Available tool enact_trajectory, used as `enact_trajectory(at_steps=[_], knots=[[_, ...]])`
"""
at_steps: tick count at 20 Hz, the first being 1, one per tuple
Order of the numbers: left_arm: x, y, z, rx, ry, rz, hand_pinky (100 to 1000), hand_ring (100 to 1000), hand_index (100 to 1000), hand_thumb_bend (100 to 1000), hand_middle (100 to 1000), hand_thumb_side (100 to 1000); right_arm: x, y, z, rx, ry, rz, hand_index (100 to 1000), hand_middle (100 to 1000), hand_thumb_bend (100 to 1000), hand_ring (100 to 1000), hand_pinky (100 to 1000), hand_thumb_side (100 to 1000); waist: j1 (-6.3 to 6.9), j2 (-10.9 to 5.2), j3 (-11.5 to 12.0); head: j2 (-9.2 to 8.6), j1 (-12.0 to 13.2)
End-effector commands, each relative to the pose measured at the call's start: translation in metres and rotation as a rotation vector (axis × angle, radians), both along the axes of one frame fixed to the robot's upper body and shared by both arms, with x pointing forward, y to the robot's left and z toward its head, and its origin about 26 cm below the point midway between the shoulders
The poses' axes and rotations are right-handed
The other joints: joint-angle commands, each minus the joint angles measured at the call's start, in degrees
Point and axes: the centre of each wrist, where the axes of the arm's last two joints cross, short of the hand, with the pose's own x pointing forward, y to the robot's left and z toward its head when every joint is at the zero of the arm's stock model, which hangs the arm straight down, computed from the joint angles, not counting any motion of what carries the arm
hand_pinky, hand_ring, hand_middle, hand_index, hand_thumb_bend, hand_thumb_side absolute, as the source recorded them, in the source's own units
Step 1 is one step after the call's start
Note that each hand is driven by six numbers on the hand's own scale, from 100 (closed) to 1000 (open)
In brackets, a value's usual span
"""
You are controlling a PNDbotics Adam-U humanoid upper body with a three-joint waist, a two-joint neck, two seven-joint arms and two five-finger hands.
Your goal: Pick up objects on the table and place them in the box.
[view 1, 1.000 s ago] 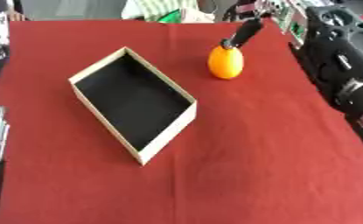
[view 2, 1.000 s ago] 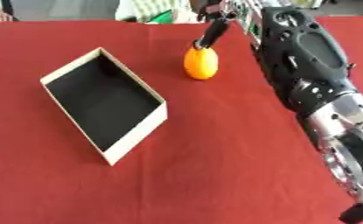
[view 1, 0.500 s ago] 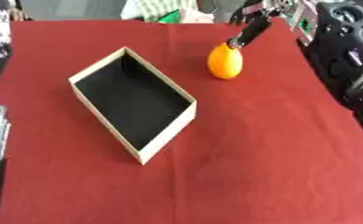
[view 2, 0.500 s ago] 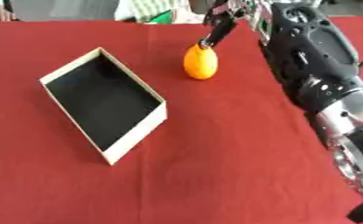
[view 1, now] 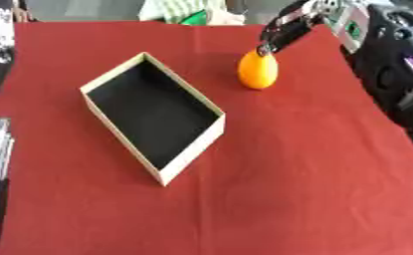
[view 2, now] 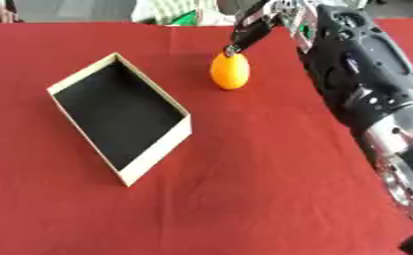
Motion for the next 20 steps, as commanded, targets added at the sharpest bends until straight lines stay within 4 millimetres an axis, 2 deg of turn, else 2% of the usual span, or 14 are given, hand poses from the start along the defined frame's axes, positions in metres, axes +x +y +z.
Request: enact_trajectory(at_steps=[1, 7, 9, 12, 14, 16, 18, 20], knots=[[-0.003, 0.0, 0.008, 0.008, -0.026, -0.006, 522, 691, 839, 368, 685, 517, -0.001, -0.006, 0.014, -0.011, -0.035, -0.015, 1000, 926, 149, 979, 981, 825, 0.24, -1.16, 0.2, 0.32, 0.0], [-0.003, -0.001, 0.007, 0.003, -0.024, -0.01, 521, 690, 839, 380, 683, 527, 0.002, -0.002, -0.003, -0.044, -0.046, -0.022, 1000, 917, 175, 964, 967, 775, 0.47, -0.73, 0.6, 0.33, -0.2], [-0.003, -0.002, 0.007, 0.003, -0.023, -0.011, 521, 687, 839, 382, 682, 530, 0.002, -0.001, -0.006, -0.065, -0.064, -0.019, 1000, 892, 195, 937, 950, 685, 0.49, -0.58, 0.6, 0.35, -0.3], [-0.003, -0.002, 0.007, 0.005, -0.024, -0.015, 521, 688, 837, 380, 682, 528, 0.003, -0.001, -0.011, -0.076, -0.077, -0.004, 1000, 849, 177, 883, 924, 629, 0.49, -0.45, 0.6, 0.44, -0.3], [-0.003, -0.002, 0.008, 0.001, -0.024, -0.012, 521, 688, 835, 381, 680, 529, 0.004, -0.002, -0.015, -0.058, -0.062, 0.017, 999, 786, 100, 831, 900, 562, 0.52, -0.43, 0.6, 0.51, -0.2], [-0.003, -0.001, 0.007, 0.0, -0.022, -0.01, 521, 688, 834, 382, 680, 531, 0.004, -0.003, -0.015, -0.009, -0.055, 0.049, 912, 694, 100, 789, 879, 469, 0.56, -0.43, 0.5, 0.53, -0.2], [-0.003, -0.001, 0.007, 0.0, -0.02, -0.008, 521, 688, 834, 384, 680, 533, 0.003, -0.003, -0.01, 0.029, -0.069, 0.077, 855, 613, 100, 742, 854, 415, 0.55, -0.46, 0.5, 0.58, -0.2], [-0.003, -0.001, 0.007, -0.001, -0.016, -0.005, 521, 688, 835, 385, 680, 535, 0.0, 0.0, -0.001, 0.056, -0.114, 0.093, 817, 571, 100, 741, 839, 344, 0.52, -0.51, 0.4, 0.59, -0.1]])
